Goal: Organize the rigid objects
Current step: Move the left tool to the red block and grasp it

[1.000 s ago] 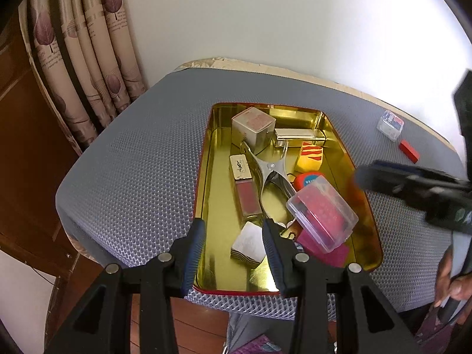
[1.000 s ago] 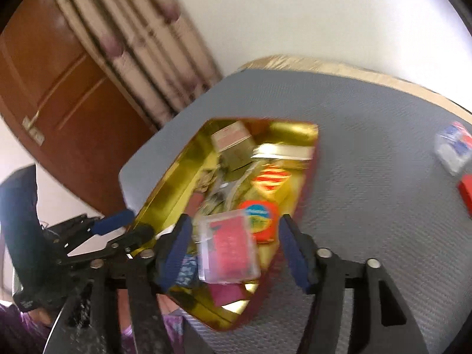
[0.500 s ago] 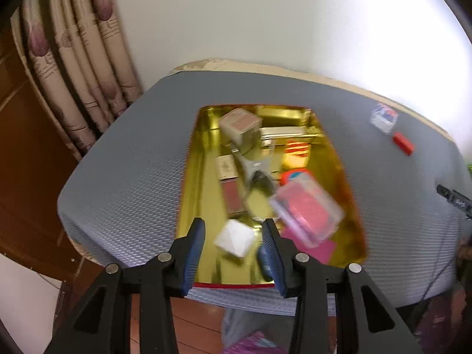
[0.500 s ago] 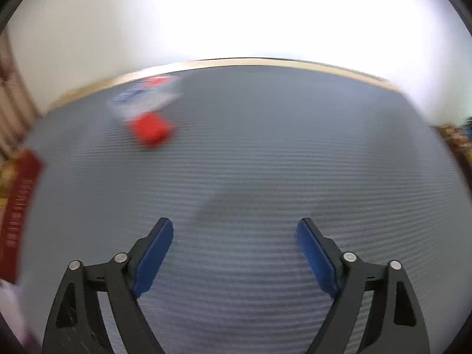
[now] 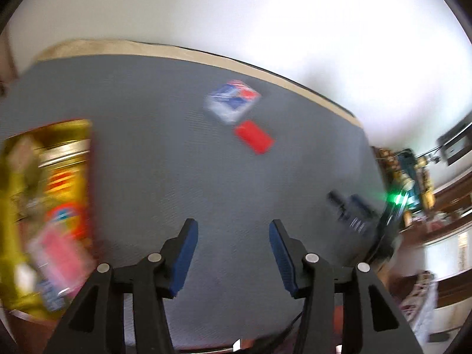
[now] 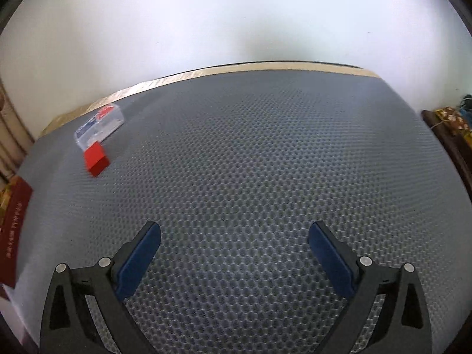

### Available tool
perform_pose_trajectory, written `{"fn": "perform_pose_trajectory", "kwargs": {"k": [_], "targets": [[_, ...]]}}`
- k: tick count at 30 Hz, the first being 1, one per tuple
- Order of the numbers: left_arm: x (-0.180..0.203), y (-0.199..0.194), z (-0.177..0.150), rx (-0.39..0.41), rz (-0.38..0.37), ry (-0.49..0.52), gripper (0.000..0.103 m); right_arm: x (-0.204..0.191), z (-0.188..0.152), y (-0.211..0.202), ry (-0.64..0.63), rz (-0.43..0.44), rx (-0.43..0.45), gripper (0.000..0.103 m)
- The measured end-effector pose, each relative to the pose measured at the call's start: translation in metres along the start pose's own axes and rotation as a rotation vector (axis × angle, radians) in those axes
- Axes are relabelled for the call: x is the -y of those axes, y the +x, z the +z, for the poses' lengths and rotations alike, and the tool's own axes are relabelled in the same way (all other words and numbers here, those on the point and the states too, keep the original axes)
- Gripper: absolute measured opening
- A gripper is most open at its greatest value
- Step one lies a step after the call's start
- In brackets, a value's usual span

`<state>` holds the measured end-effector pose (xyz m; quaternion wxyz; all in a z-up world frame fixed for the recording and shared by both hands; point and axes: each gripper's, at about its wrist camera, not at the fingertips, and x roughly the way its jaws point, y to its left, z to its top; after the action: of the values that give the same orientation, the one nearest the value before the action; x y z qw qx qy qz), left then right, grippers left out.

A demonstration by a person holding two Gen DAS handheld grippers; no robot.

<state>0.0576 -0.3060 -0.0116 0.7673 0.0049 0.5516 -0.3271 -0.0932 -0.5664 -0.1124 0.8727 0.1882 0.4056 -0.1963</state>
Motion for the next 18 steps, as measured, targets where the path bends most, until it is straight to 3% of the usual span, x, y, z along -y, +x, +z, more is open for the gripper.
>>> {"fn": "perform_pose_trajectory", "kwargs": {"k": [7, 18], "targets": [[0.043, 0.1, 0.068, -0.12, 0.038, -0.093, 0.051, 0.001, -0.008, -0.014, 0.006, 0.084, 0.043, 0.101], [0.036, 0.159, 0.117, -0.153, 0.147, -0.253, 0.051, 0.003, -0.013, -0.028, -0.002, 0.185, 0.07, 0.102]]}}
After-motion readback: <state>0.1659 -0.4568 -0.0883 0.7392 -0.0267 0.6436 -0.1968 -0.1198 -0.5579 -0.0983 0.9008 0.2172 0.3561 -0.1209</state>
